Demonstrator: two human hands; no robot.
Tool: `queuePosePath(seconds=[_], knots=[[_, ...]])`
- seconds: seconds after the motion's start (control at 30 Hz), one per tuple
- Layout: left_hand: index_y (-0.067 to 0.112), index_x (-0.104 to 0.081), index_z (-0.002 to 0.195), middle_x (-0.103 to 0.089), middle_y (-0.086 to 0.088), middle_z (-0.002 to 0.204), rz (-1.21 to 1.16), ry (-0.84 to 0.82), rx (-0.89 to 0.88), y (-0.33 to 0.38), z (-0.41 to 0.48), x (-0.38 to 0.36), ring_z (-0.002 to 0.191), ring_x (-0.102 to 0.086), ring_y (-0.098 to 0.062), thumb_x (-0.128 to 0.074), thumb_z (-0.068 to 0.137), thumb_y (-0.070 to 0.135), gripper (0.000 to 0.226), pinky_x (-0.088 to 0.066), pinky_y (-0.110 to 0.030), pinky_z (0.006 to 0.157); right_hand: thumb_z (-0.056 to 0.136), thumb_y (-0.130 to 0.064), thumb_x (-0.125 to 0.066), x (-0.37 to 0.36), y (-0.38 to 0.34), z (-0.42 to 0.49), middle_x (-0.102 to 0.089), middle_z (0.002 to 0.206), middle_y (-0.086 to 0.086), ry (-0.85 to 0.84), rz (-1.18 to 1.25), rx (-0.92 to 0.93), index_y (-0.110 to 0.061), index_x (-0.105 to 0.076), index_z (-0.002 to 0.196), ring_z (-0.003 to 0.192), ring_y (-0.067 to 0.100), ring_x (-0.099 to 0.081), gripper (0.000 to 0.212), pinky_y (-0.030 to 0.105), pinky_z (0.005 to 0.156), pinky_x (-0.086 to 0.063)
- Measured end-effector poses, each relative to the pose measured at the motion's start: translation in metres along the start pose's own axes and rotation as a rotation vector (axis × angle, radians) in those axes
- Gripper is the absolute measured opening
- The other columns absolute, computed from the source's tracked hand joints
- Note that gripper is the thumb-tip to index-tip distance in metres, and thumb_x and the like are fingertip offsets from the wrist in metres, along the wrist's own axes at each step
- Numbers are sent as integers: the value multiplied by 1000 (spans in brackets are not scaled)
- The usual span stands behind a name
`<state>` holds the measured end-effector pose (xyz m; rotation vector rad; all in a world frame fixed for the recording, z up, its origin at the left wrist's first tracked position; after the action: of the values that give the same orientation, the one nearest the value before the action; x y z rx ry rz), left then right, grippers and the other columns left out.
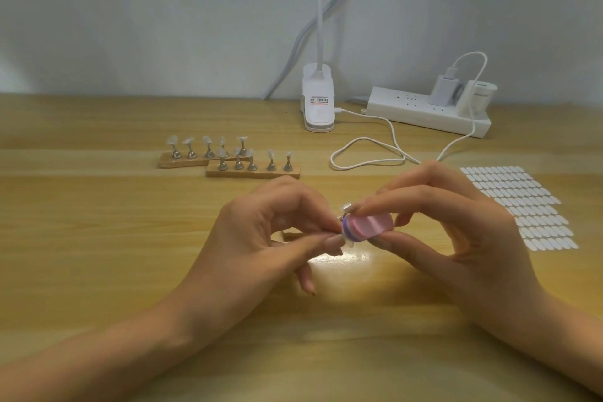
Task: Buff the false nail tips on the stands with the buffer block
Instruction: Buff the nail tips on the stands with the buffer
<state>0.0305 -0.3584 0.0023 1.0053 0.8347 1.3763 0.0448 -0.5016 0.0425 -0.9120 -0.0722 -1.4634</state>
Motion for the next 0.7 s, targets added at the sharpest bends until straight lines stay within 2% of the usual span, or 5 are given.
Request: queuePosePath(seconds=[0.13,0.27,0.47,0.6,0.7], knots=[[21,-69,74,-68,1,82,-23,-10,49,-5,-1,-2,79,-73,-19,-80,77,15,13,-50,-23,44,88,-23,-67,-1,-5,-1,-65,101,-3,-12,-66,15,-30,-68,108,98,11,-62,21,19,85,-46],[17,-65,80,-66,-3,76,36,-63,76,-9,-2,-7,69,-73,-25,-70,86,12,9,-49,-26,42,90,-22,-68,-7,-19,0,-65,99,-2,-21,-134,118,-27,-69,108,94,21,-67,18,35,81,-52],[28,-63,76,-64,10,67,119,-71,36,0,-4,-11,45,-59,-4,-73,84,21,14,-42,-17,41,90,-24,-68,-3,-14,1,-64,96,-2,22,-117,75,-31,-67,109,93,14,-65,20,27,80,-50],[28,-64,76,-65,5,65,118,-59,54,-1,-6,-11,39,-54,-4,-75,82,24,13,-39,-17,39,89,-21,-67,0,-10,2,-64,97,1,25,-74,41,-28,-66,110,93,10,-63,22,20,82,-50],[24,-63,75,-62,7,58,137,-52,48,2,-6,-10,36,-51,-3,-76,81,26,15,-37,-15,39,90,-21,-67,-4,-15,1,-65,98,-3,5,-72,79,-27,-70,107,93,14,-66,18,26,80,-51]])
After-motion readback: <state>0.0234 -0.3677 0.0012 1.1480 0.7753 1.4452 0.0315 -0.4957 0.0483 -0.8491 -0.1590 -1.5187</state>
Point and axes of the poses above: each hand's wrist, its own z-axis towards the middle knuckle, its own x-axis out of the back of the hand, y = z × x, the point moved 10 cm from there along z, towards the middle knuckle
